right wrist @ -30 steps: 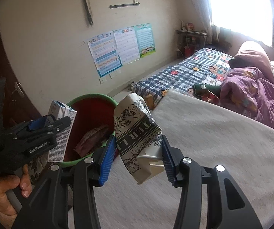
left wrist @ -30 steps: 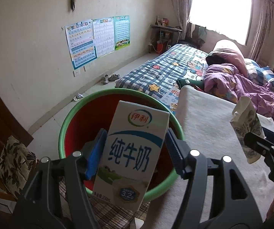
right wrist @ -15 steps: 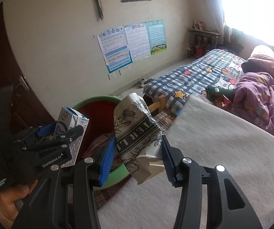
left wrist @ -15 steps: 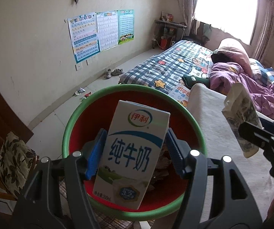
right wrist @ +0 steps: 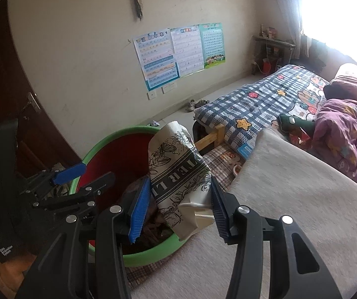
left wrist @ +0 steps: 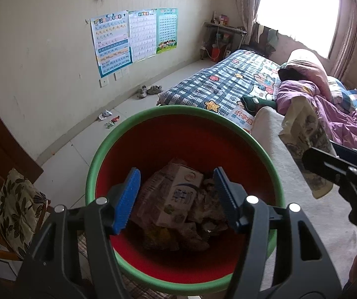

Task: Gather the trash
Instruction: 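Carry the milk carton and printed paper over the red bucket and open both tools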

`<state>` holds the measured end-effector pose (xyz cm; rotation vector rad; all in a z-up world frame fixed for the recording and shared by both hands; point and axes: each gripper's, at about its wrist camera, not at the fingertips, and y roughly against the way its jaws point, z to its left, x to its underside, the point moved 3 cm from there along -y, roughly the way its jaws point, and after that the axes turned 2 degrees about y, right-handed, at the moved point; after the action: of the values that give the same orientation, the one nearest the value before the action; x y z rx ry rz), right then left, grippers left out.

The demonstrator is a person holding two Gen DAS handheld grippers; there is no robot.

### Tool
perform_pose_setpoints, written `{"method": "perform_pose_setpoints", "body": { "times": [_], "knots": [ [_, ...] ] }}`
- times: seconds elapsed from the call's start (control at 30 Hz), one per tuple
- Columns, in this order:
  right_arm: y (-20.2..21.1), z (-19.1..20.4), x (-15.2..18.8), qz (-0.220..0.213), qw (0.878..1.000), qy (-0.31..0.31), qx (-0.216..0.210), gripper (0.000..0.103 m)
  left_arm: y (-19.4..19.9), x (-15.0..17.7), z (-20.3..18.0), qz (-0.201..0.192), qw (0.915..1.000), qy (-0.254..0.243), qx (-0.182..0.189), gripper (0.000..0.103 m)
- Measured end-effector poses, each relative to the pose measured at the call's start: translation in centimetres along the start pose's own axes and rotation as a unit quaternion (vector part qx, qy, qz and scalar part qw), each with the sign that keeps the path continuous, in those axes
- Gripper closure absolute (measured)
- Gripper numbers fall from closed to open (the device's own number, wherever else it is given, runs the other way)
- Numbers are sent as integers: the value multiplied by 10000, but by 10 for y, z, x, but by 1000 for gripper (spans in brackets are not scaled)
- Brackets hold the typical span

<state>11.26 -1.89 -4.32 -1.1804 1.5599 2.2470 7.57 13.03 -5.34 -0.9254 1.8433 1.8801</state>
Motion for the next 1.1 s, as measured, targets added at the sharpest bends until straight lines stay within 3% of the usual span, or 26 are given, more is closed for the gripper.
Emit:
{"method": "perform_pose_setpoints", "body": {
  "times": [0.4, 0.5, 0.6, 0.73, 0.8, 1.03, 1.1],
  "knots": [
    [-27, 10, -2, 190, 9997, 88, -125, 57, 5, 3, 15, -26, 9998, 174, -98, 43],
    [-33, 13, -2, 218, 9995, 114, -199, 56, 8, 5, 19, -53, 9997, 228, -121, 35],
    [-35, 14, -2, 179, 9995, 60, -261, 39, 12, 5, 23, -126, 9995, 278, -116, 25],
    [-31, 15, 0, 143, 9995, 21, -277, 34, 17, 5, 27, -192, 9992, 283, -206, 17],
    [-23, 12, 2, 45, 9997, -36, -252, 25, 21, 6, 28, -265, 9988, 362, -219, 9],
    [26, 4, 18, -503, 9984, 160, -204, 6, 52, 4, 7, -846, 9960, 196, -199, 5],
    [42, -2, 23, -675, 9974, 111, -204, 7, 62, 5, -1, -983, 9946, 125, -294, 5]
  ]
}}
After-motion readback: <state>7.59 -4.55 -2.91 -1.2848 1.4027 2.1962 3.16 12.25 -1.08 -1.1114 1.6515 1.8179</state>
